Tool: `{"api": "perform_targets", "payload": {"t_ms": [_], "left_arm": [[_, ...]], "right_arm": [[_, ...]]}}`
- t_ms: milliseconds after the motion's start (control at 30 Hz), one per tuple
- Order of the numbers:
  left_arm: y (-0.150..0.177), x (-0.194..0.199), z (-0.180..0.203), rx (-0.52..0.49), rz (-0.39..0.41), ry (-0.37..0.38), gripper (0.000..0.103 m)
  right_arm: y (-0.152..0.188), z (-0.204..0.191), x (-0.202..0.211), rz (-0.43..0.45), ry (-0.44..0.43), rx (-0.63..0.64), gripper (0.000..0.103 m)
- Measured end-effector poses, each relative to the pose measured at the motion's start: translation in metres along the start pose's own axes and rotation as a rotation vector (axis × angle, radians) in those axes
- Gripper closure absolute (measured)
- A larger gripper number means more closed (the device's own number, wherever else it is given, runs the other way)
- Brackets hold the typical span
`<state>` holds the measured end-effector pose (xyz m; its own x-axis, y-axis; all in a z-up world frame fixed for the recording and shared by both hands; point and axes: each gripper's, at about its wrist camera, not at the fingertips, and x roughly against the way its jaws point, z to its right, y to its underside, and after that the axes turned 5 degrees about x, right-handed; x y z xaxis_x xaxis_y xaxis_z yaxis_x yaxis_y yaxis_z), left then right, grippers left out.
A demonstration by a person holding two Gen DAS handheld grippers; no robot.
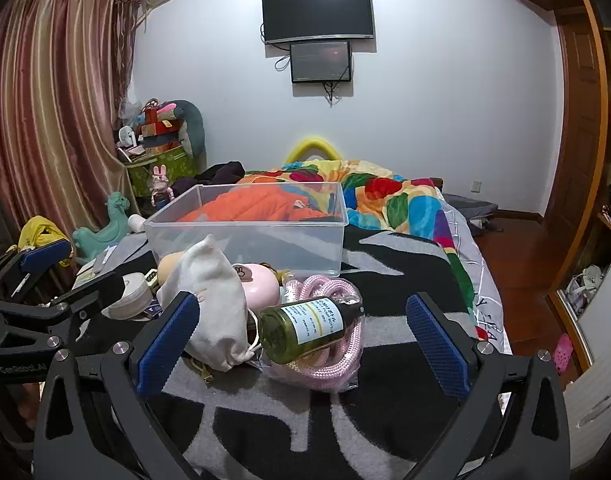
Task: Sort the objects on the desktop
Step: 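Move both tools toward the white round container and green bottle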
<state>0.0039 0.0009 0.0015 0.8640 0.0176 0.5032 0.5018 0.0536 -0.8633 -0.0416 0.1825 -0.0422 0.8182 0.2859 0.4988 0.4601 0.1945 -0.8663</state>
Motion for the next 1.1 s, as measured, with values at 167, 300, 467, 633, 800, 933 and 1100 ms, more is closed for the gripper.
{"api": "perform_targets", "payload": {"t_ms": [167, 300, 467, 633, 800, 933, 1100], "left_arm": [[-0.001, 0.000, 0.000, 0.008, -0.005, 0.004, 0.000], [0.000, -0.001, -0.001, 0.011, -0.010, 0.004, 0.000], [0.001, -0.003, -0.001, 0.012, -0.014, 0.006, 0.000], [0.003, -0.006, -0.003, 0.006, -0.020, 0.004, 0.000], [0.004, -0.011, -0.013, 0.030, -0.036, 0.014, 0.000], [0.004, -0.016, -0.029, 0.082, -0.046, 0.001, 0.000], [0.002, -0.030, -0.047, 0.070, -0.098, 0.010, 0.000]], "right_arm": [[0.001, -0.001, 0.000, -0.002, 0.000, 0.002, 0.000], [0.002, -0.001, -0.001, -0.005, 0.000, 0.000, 0.000], [0.002, 0.000, -0.003, -0.015, -0.003, -0.006, 0.000], [0.003, 0.001, -0.006, -0.025, -0.007, -0.006, 0.000], [0.003, 0.002, -0.008, -0.033, -0.005, -0.006, 0.000], [0.003, 0.007, -0.011, -0.040, -0.001, -0.018, 0.000], [0.006, 0.016, -0.021, -0.065, -0.006, -0.039, 0.000]]}}
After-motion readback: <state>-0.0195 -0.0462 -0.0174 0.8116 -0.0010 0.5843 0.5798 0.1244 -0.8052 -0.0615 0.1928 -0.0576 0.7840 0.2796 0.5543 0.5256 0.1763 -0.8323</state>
